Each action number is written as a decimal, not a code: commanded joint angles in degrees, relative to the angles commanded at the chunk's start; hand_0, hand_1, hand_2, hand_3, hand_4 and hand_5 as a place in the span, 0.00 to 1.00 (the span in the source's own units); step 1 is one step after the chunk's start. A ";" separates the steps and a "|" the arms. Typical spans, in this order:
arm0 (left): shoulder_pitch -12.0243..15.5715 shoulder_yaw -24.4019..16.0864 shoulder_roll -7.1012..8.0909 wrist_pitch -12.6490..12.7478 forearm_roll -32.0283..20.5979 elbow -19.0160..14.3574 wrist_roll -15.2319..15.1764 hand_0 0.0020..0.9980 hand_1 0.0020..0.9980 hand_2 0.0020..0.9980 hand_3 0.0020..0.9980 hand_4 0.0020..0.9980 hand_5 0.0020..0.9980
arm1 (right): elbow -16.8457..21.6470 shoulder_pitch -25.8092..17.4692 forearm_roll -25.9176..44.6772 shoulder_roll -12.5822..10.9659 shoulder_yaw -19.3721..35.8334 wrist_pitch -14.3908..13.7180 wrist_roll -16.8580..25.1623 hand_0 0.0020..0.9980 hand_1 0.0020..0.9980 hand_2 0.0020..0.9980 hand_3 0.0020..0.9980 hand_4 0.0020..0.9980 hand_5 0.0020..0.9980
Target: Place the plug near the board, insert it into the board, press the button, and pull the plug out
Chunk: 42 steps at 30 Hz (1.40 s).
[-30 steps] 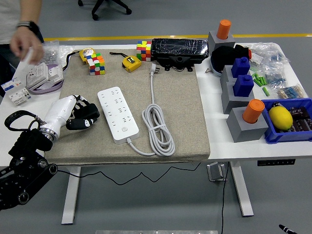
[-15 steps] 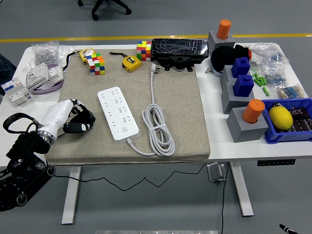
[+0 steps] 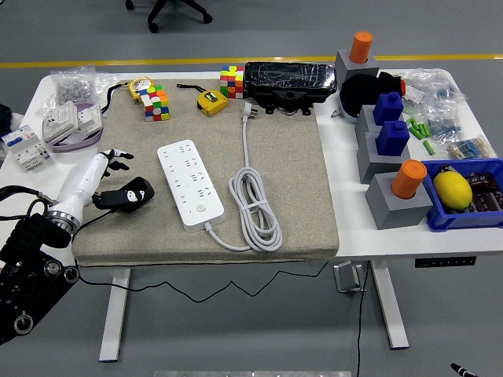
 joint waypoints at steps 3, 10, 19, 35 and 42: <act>0.54 -1.64 -0.41 0.80 -5.76 -1.10 -3.53 0.58 0.67 0.65 0.73 1.00 0.45 | -0.06 0.10 -0.04 0.06 0.17 -0.01 0.02 0.65 0.65 0.64 0.57 0.99 0.56; 1.08 -4.05 -1.24 0.94 -15.48 -4.96 -4.18 0.58 0.64 0.57 0.60 0.91 0.35 | -0.32 0.60 -0.23 -0.10 0.43 -0.06 0.05 0.65 0.65 0.64 0.57 0.99 0.56; 0.71 -4.59 -1.54 -0.47 -14.15 -7.81 -1.86 0.56 0.62 0.55 0.58 0.86 0.32 | -0.59 1.01 -0.19 -0.23 0.35 -0.09 0.04 0.65 0.65 0.64 0.57 0.99 0.56; 0.18 -4.32 -1.32 -2.80 -13.45 -8.56 0.56 0.56 0.61 0.55 0.57 0.85 0.32 | -0.59 2.50 0.15 -0.66 -0.23 -0.47 0.48 0.65 0.65 0.64 0.57 0.99 0.56; -1.30 -3.80 -0.72 -2.53 -13.55 -8.79 0.39 0.56 0.60 0.54 0.57 0.84 0.31 | -1.13 3.63 0.55 -0.77 -1.58 -0.38 0.38 0.65 0.65 0.64 0.57 0.99 0.56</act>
